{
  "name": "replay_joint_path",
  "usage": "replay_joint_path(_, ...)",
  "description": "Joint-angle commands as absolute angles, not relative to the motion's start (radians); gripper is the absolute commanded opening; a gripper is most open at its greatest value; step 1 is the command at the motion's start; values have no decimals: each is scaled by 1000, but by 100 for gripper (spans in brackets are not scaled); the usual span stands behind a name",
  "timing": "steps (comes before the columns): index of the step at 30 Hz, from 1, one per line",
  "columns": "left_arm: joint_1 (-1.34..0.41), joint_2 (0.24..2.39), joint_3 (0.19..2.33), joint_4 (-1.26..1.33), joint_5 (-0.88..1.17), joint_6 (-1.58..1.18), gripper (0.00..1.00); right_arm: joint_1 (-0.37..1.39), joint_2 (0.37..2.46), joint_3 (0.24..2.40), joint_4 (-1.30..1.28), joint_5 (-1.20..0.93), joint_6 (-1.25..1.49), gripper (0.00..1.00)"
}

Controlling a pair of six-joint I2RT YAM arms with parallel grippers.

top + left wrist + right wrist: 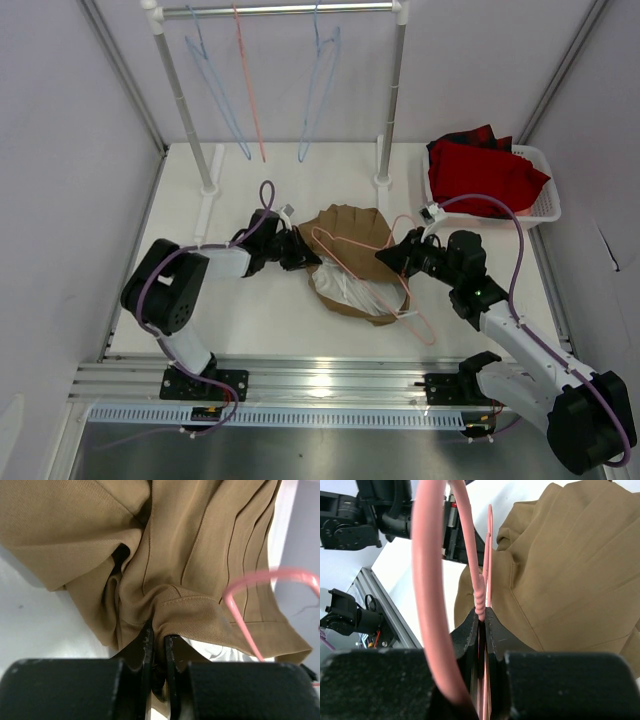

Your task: Place the skirt on the hanger

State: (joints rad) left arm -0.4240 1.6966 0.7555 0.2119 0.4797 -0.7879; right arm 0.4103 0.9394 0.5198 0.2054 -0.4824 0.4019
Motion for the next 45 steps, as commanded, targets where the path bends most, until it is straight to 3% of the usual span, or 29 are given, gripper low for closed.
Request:
replay_joint_path(1,-402,1736,753,307,538,-873,0,417,919,563,229,-521,387,0)
replay_joint_path(14,-374,1824,867,193,528,-884,1,434,942,528,212,-491,357,0)
replay_joint_path(25,-374,1737,807,156,538,-801,9,411,1114,558,265,-354,307,0)
replay_joint_path(31,-374,1671,764,77,468,-716,11,407,1111,555,305,-288,325,0)
replay_joint_path(45,-416,1552,747,23,391,-612,38,399,1169,597,328,-258,322,0)
